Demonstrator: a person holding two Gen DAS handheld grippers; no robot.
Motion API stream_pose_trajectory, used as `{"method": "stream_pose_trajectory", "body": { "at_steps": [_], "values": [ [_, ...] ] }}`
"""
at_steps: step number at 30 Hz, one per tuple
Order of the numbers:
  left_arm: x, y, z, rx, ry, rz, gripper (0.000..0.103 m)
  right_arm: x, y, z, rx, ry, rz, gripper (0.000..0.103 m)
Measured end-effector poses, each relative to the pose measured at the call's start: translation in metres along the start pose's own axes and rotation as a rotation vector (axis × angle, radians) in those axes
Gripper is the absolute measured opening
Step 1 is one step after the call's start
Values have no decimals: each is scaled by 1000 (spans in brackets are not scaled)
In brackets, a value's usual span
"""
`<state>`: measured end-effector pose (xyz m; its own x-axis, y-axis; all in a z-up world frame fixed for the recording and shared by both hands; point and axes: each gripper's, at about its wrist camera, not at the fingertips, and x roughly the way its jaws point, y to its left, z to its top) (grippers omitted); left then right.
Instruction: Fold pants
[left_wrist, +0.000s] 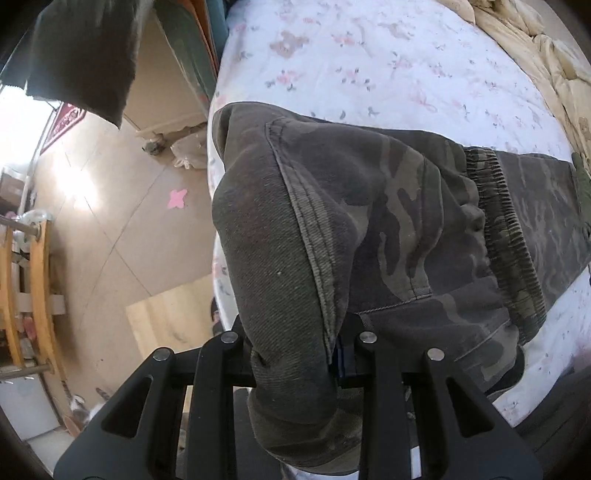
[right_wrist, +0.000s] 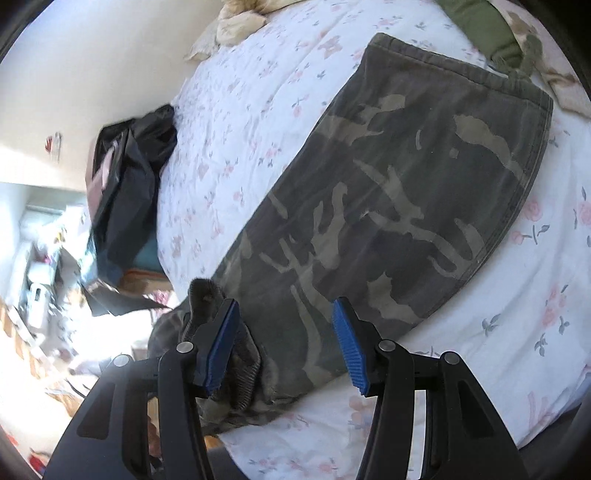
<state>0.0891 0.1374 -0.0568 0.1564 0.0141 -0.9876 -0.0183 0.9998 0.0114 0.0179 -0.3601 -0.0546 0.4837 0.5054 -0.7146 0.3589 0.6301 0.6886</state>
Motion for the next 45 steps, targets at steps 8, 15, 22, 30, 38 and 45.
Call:
{"method": "stream_pose_trajectory", "body": {
  "at_steps": [8, 15, 22, 30, 38, 45],
  "values": [
    [-9, -26, -7, 84, -34, 192, 88, 17, 4, -10, -36, 64, -33, 55],
    [-62, -121, -18, 250, -278, 176, 89, 15, 18, -13, -123, 53, -52, 55],
    [25, -200, -8, 363, -165, 209, 86, 8, 13, -15, -126, 41, -65, 55],
    [55, -222, -20, 414, -111, 214, 86, -5, -7, -9, -132, 18, -106, 55],
    [-36, -190, -10, 215, -185, -126, 88, -47, -34, 14, -94, -109, -99, 55],
    [-68, -143, 7, 51, -342, -172, 88, -110, -120, 65, 127, -287, -145, 55]
  ]
}}
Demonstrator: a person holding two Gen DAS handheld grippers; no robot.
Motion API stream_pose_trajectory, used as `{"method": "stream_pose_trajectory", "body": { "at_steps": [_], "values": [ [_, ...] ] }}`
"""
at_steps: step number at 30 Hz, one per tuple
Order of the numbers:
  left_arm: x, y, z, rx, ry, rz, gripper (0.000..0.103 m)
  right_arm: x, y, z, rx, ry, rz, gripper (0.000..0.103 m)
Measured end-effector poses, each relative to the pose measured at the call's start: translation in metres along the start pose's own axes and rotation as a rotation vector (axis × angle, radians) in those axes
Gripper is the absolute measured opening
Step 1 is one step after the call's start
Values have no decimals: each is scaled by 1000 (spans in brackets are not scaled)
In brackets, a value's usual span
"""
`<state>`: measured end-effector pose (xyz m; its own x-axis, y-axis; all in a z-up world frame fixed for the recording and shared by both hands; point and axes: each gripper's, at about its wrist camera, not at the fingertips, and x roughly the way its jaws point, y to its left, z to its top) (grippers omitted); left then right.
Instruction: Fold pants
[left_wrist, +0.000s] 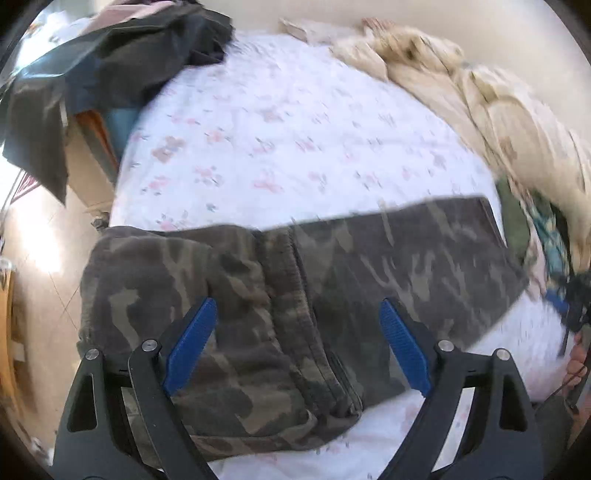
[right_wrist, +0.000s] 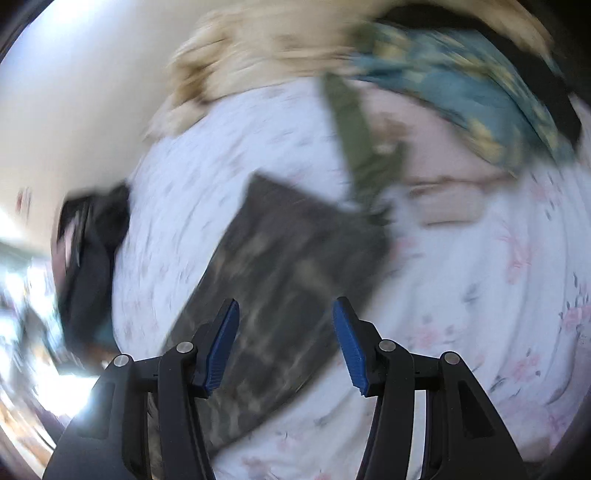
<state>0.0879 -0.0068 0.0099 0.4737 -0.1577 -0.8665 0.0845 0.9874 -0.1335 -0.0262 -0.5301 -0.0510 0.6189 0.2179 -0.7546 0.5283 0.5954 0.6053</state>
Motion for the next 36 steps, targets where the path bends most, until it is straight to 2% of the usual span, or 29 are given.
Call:
{"method": "stream_pose_trajectory", "body": {
  "at_steps": [1, 3, 5, 7, 9, 11, 14, 16, 17, 19, 20, 21, 25, 27, 29, 30, 31, 34, 36],
  "values": [
    [0, 4, -1, -21, -5, 4, 88, 7, -20, 10, 66, 17, -6, 55],
    [6, 16, 3, -84, 7, 1, 88, 23, -38, 17, 115, 54, -19, 56],
    [13, 18, 2, -121, 27, -12, 88, 49, -52, 17, 149, 101, -34, 56],
    [20, 21, 2, -144, 46, -20, 88, 71, -55, 14, 175, 125, -13, 56],
    [22, 25, 2, -161, 49, -18, 88, 87, -50, 14, 145, 118, -20, 56],
    [23, 29, 3, -182, 43, -12, 88, 103, -46, 15, 90, 88, -69, 56],
    [24, 34, 2, -194, 41, -3, 88, 108, -50, 17, 103, 8, -26, 58],
    [25, 36, 2, -203, 42, -3, 88, 112, -46, 20, 66, -23, -1, 55],
    [25, 36, 2, -204, 43, -5, 88, 113, -43, 22, 46, -29, 6, 52],
    [26, 36, 2, -202, 46, -5, 88, 117, -38, 26, 7, -35, 1, 12],
    [27, 35, 2, -196, 45, -2, 88, 117, -39, 26, 4, -37, 3, 12],
    [26, 34, 2, -192, 44, 1, 88, 116, -38, 26, -6, -43, 0, 6],
    [23, 35, 3, -203, 38, -13, 88, 93, 0, 22, -170, -126, 4, 5],
    [20, 35, 4, -210, 34, -25, 88, 77, 36, 13, -323, -166, 36, 5],
    [17, 36, 4, -209, 25, -25, 88, 64, 84, -5, -531, -174, 80, 5],
    [15, 37, 4, -210, 18, -22, 88, 59, 113, -22, -665, -167, 105, 5],
    [13, 39, 4, -214, 13, -21, 88, 56, 128, -33, -740, -158, 117, 5],
    [9, 45, 3, -229, 8, -24, 88, 54, 184, -98, -1046, -101, 154, 5],
    [7, 47, 1, -228, 5, -26, 88, 68, 205, -151, -1256, -52, 119, 5]
  ]
}}
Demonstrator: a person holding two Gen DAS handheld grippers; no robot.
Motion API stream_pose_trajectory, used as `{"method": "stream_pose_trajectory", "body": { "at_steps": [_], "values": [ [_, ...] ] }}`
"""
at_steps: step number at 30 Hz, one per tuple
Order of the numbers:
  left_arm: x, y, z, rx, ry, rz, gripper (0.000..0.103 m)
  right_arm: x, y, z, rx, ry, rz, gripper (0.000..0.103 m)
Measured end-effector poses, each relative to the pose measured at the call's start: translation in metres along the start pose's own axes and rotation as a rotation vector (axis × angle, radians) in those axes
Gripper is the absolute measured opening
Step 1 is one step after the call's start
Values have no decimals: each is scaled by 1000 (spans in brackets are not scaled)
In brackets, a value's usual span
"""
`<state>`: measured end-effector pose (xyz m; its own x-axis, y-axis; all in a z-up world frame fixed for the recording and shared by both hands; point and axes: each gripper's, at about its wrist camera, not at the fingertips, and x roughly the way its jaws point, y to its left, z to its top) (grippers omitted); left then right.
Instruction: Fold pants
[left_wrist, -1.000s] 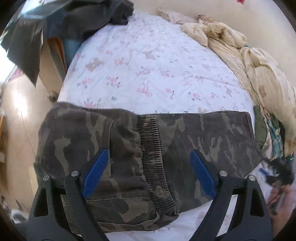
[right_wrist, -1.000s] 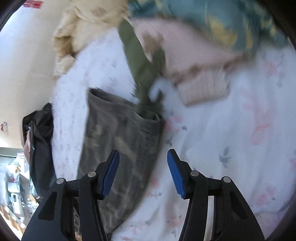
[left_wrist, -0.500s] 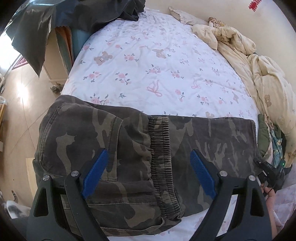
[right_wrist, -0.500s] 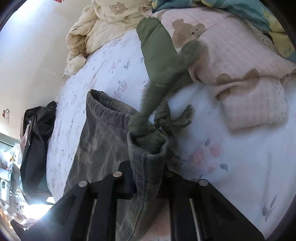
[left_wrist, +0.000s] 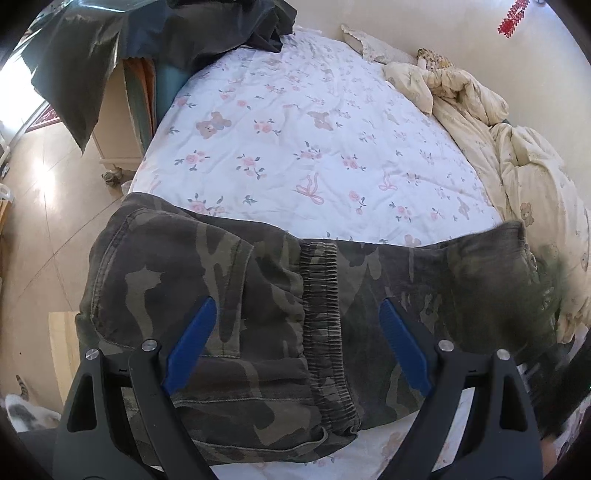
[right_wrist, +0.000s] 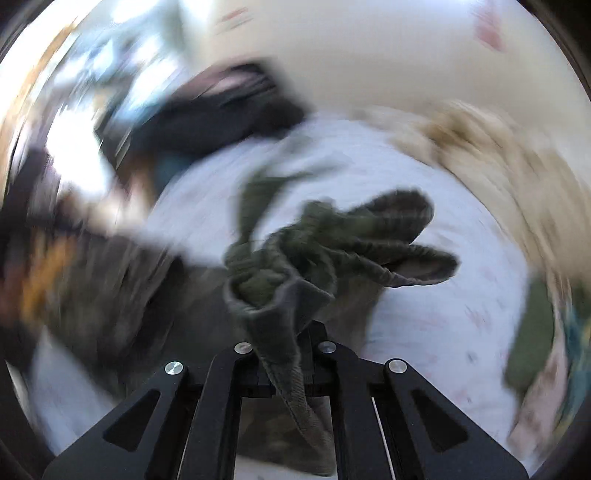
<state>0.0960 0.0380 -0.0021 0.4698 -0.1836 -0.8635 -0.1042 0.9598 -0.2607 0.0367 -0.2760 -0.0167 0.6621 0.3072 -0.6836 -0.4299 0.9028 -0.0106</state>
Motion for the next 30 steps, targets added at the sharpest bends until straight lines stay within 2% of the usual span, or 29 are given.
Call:
{"method": "stream_pose_trajectory", "body": {
  "at_steps": [2, 4, 6, 9, 13, 14, 17, 18, 20, 23, 24, 26, 27, 29, 30],
  "values": [
    [-2, 0, -1, 6, -3, -4, 88, 30, 52, -16, -154, 80, 7, 5],
    [-4, -1, -3, 15, -4, -8, 88, 57, 85, -36, -200, 144, 42, 5],
    [-7, -1, -3, 19, -13, -7, 88, 80, 117, -58, -287, 189, 12, 5],
    [-9, 0, -4, 15, -11, -9, 88, 92, 116, -65, -241, 206, -15, 5],
    [-6, 1, -4, 18, 8, -20, 88, 84, 121, -63, -286, 234, -7, 13],
    [-5, 0, -4, 19, 10, -17, 88, 79, 120, -65, -299, 256, 3, 14],
    [-6, 2, -3, 5, 14, -20, 88, 63, 124, -70, -370, 291, 74, 25],
    [-7, 4, -2, -6, 15, -23, 88, 59, 120, -73, -380, 341, 122, 26],
    [-8, 9, -1, -27, 18, -23, 88, 47, 112, -74, -347, 379, 187, 25],
    [-7, 18, 1, -66, 28, -23, 88, 22, 90, -62, -220, 355, 309, 24],
    [-7, 20, 1, -78, 32, -24, 88, 16, 79, -53, -163, 319, 283, 25],
    [-5, 22, 3, -102, 41, -32, 88, 21, 65, -38, -64, 303, 209, 25],
    [-4, 21, 3, -104, 42, -37, 88, 27, 58, -32, -3, 304, 200, 20],
    [-1, 17, 4, -90, 43, -32, 88, 46, 50, -25, 138, 304, 229, 15],
    [0, 16, 4, -82, 44, -27, 88, 56, 51, -23, 158, 309, 215, 15]
  ]
}}
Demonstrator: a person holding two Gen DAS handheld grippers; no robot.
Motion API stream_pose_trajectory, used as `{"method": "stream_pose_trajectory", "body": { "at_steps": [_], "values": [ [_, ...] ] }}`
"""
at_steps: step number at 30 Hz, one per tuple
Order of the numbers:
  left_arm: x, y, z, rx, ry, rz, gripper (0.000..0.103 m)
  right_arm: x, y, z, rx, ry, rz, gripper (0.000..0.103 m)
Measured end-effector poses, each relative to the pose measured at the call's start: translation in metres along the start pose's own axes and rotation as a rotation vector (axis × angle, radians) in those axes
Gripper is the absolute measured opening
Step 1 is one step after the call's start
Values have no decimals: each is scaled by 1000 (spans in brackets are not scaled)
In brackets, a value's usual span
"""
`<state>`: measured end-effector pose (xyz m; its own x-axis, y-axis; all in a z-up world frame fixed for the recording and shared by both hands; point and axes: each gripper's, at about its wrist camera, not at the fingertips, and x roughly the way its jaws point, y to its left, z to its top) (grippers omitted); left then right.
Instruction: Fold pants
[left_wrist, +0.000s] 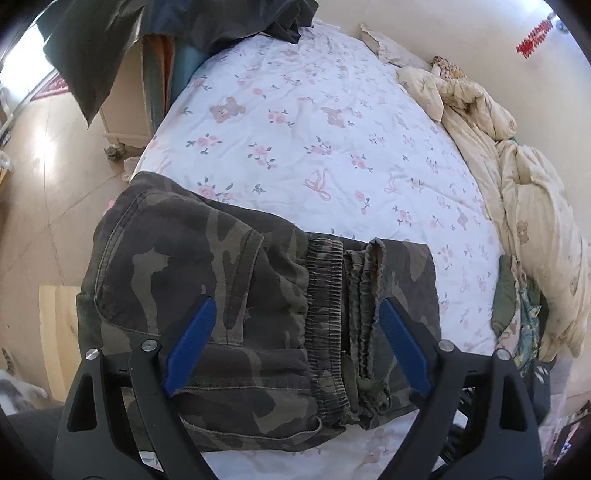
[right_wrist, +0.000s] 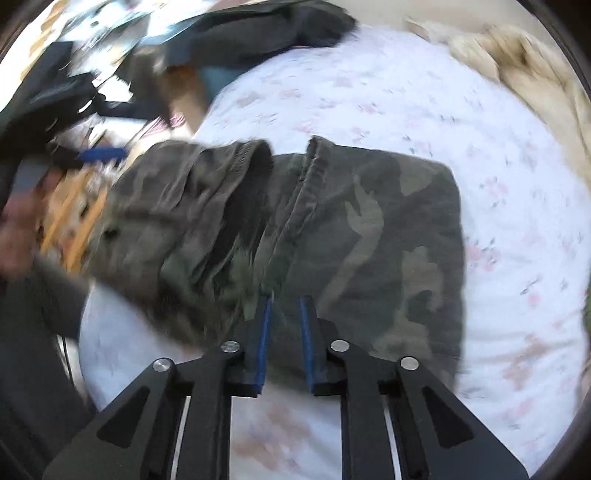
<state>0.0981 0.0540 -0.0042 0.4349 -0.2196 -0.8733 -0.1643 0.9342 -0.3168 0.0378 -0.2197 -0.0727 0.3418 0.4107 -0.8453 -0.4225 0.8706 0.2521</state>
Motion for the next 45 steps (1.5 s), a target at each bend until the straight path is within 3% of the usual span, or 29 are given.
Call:
{"method": "stream_pose_trajectory", "body": {
  "at_steps": [1, 4, 7, 11, 14, 15, 16, 18, 21, 23, 24, 25, 27, 31, 34, 37, 39, 41, 43, 45],
  "values": [
    [1, -1, 0, 3, 0, 3, 88, 13, 2, 2, 23, 14, 1, 15],
    [1, -2, 0, -7, 11, -12, 88, 52, 10, 3, 105, 79, 164, 15],
    [-1, -2, 0, -9, 11, -15, 88, 81, 34, -8, -6, 168, 106, 15],
    [-5, 5, 3, -26, 3, 1, 88, 57, 22, 8, 81, 150, 201, 18],
    [-8, 16, 6, -76, -15, 22, 88, 34, 19, 36, 46, 60, 124, 20],
    [-9, 21, 8, -98, -20, 21, 88, 34, 18, 50, 49, 42, 65, 25],
    [-10, 24, 10, -113, -23, 18, 88, 37, 17, 59, 52, 33, 31, 41],
    [-10, 28, 13, -134, -23, 12, 88, 50, 13, 81, 81, 11, -51, 61],
    [-12, 33, 17, -156, -28, 3, 88, 77, 7, 106, 81, -35, -173, 59],
    [-12, 34, 18, -157, -36, 9, 88, 99, 6, 116, 54, -15, -236, 51],
    [-12, 35, 19, -159, -31, 7, 88, 106, 3, 119, 51, 5, -234, 43],
    [-12, 36, 20, -165, -24, -2, 88, 114, 1, 117, 55, 33, -215, 41],
    [-12, 37, 21, -177, -10, -27, 88, 131, 3, 118, 66, 85, -190, 42],
    [-14, 36, 24, -180, -9, -41, 88, 131, 13, 117, 39, 70, -176, 47],
    [-15, 35, 25, -173, -7, -49, 88, 142, 19, 114, -15, 70, -252, 29],
    [-15, 39, 24, -190, -6, -49, 88, 131, 20, 112, -12, 40, -252, 15],
    [-15, 41, 25, -198, -3, -49, 88, 117, 23, 117, -7, -7, -190, 15],
    [-14, 41, 25, -196, -1, -48, 88, 115, 27, 121, -2, 4, -145, 15],
    [-13, 40, 25, -190, 1, -45, 88, 130, 31, 122, -13, 63, -140, 17],
    [-12, 38, 25, -185, 5, -42, 88, 146, 26, 120, -2, 122, -166, 27]
  ]
}}
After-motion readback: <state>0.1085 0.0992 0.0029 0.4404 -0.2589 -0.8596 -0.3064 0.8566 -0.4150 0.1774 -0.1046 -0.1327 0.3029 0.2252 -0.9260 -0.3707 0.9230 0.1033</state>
